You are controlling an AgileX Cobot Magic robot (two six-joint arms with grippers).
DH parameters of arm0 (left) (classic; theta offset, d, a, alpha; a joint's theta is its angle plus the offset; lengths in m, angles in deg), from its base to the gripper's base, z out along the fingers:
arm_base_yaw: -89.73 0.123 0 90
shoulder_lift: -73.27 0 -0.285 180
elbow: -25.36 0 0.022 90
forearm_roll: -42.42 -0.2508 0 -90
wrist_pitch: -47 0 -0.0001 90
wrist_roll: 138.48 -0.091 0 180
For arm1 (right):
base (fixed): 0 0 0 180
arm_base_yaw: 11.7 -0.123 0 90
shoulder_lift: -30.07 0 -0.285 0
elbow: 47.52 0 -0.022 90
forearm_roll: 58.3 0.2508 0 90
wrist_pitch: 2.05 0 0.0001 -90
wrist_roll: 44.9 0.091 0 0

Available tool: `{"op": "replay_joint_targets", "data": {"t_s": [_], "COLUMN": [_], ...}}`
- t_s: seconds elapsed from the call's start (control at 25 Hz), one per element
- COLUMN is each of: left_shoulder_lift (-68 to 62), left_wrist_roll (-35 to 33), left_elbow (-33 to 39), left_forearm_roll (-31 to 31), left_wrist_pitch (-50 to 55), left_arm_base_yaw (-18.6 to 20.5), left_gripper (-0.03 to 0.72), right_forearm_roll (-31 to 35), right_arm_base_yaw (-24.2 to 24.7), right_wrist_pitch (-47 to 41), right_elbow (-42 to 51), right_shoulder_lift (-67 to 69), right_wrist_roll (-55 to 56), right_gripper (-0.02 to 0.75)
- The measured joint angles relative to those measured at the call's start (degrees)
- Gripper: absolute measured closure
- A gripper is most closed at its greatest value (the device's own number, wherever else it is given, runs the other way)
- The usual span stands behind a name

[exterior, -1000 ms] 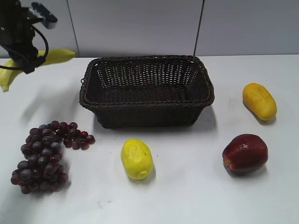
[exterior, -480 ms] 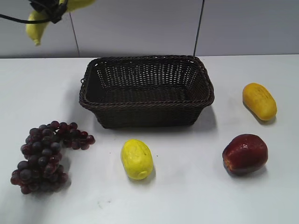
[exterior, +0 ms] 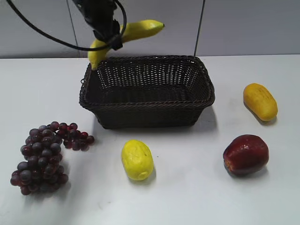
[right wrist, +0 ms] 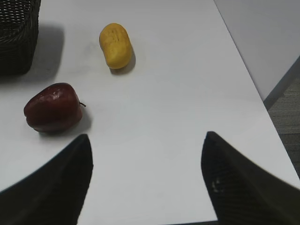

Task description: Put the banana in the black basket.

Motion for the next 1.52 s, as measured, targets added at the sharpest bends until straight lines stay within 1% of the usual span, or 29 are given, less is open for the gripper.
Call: {"op": "replay_joint_targets", "data": {"t_s": [0.16, 0.24, 0.4, 0.6, 0.64, 0.68, 0.76, 0.8, 0.88, 1.08, 1.24, 1.36, 1.52], "left_shoulder_lift": [-2.9, -4.1, -5.93, -6.6, -6.6, -6.6, -6.6, -6.6, -6.6, -3.94, 0.4, 3.84, 8.09], "left_wrist_roll": [-0.13, -0.13, -0.15, -0.15, -0.15, -0.15, 0.4, 1.33, 2.6, 3.29, 3.35, 3.42, 6.49], "left_elbow": [0.0, 0.0, 0.0, 0.0, 0.0, 0.0, 0.0, 0.0, 0.0, 0.0, 0.0, 0.0, 0.0], "left_forearm_roll": [0.44, 1.74, 4.9, 5.16, 5.29, 5.41, 5.57, 5.7, 5.77, 5.06, 4.74, 4.74, 4.68], "left_wrist_pitch": [0.05, 0.15, 0.28, 0.16, 0.22, 0.34, 0.9, 1.15, 1.74, 2.95, 3.05, 3.11, 3.13], "left_arm_base_yaw": [-2.54, -3.29, -3.67, -3.67, -3.67, -3.62, -3.57, -3.5, -3.48, -3.25, -1.74, 0.93, 6.23], "left_gripper": [0.377, 0.377, 0.377, 0.377, 0.367, 0.333, 0.172, 0.106, 0.069, 0.074, 0.099, 0.11, 0.111], "right_forearm_roll": [0.0, 0.0, 0.0, 0.0, 0.0, 0.0, 0.0, 0.0, 0.0, 0.0, 0.0, 0.0, 0.0], "right_arm_base_yaw": [0.0, 0.0, 0.0, 0.0, 0.0, 0.0, 0.0, 0.0, 0.0, 0.0, 0.0, 0.0, 0.0], "right_wrist_pitch": [0.0, 0.0, 0.0, 0.0, 0.0, 0.0, 0.0, 0.0, 0.0, 0.0, 0.0, 0.0, 0.0], "right_elbow": [0.0, 0.0, 0.0, 0.0, 0.0, 0.0, 0.0, 0.0, 0.0, 0.0, 0.0, 0.0, 0.0], "right_shoulder_lift": [0.0, 0.0, 0.0, 0.0, 0.0, 0.0, 0.0, 0.0, 0.0, 0.0, 0.0, 0.0, 0.0], "right_wrist_roll": [0.0, 0.0, 0.0, 0.0, 0.0, 0.0, 0.0, 0.0, 0.0, 0.0, 0.0, 0.0, 0.0], "right_gripper": [0.186, 0.186, 0.186, 0.186, 0.186, 0.186, 0.186, 0.186, 0.186, 0.186, 0.186, 0.186, 0.186]}}
